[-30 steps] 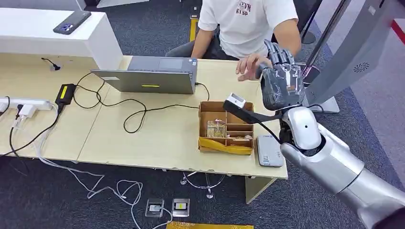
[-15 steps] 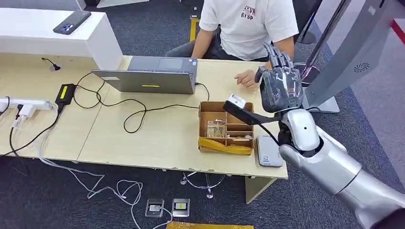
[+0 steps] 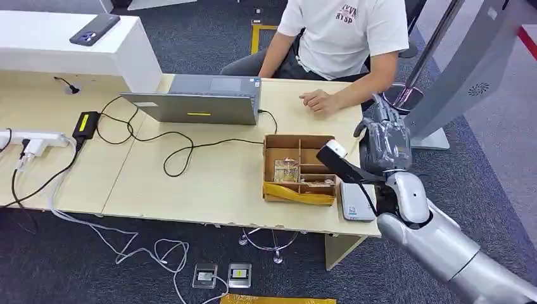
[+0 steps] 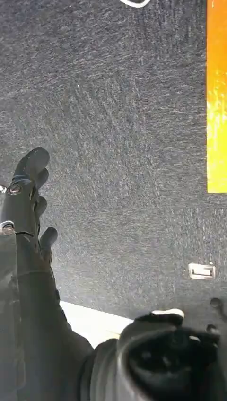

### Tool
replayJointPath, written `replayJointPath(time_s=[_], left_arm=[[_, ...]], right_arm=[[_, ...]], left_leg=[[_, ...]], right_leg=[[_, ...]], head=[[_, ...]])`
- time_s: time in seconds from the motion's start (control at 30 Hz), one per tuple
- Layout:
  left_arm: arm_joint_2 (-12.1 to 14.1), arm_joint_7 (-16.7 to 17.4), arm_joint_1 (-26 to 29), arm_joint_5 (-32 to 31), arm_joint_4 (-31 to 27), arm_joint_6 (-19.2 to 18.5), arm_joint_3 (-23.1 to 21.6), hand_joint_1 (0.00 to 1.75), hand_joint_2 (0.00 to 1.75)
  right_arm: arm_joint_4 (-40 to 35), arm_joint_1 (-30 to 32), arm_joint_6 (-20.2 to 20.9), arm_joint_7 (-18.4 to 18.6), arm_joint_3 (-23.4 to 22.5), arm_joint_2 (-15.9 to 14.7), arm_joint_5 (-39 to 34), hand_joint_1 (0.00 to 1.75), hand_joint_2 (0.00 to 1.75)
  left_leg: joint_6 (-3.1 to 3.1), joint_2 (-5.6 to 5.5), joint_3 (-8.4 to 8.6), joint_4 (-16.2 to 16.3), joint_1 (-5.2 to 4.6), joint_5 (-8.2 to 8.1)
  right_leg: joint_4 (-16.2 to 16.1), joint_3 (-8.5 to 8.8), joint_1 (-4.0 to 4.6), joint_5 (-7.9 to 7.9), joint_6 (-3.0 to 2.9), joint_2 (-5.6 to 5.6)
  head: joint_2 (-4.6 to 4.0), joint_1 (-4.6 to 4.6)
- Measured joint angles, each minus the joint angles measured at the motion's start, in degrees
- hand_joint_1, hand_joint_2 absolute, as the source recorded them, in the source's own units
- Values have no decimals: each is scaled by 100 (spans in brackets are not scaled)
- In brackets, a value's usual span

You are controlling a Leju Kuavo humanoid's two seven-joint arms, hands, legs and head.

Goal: Pass the card to the sensor for recognition and then transmit it.

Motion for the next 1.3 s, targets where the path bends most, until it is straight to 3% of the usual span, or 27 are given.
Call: replayJointPath(time_s=[0.57,1.03,1.3], left_arm=[[-26,0,7,22,0,0,96,0,0],[-29,0,2,-81,0,0,96,0,0],[-29,-2,2,-122,0,0,96,0,0]], right_arm=[[55,969,-63,157,-387,-332,42,175,175],[46,1299,420,96,-427,-282,201,175,175],[101,1444,424,44,-409,-175,210,175,175]], left_leg=[[1,13,2,0,3,-2],[0,13,1,-1,4,-2],[-1,13,1,-1,4,-3]], right_leg=[[0,-2,3,0,0,6],[0,-1,5,1,-2,5],[0,-2,5,1,-2,5]], head=[[0,-2],[0,0],[0,-2]])
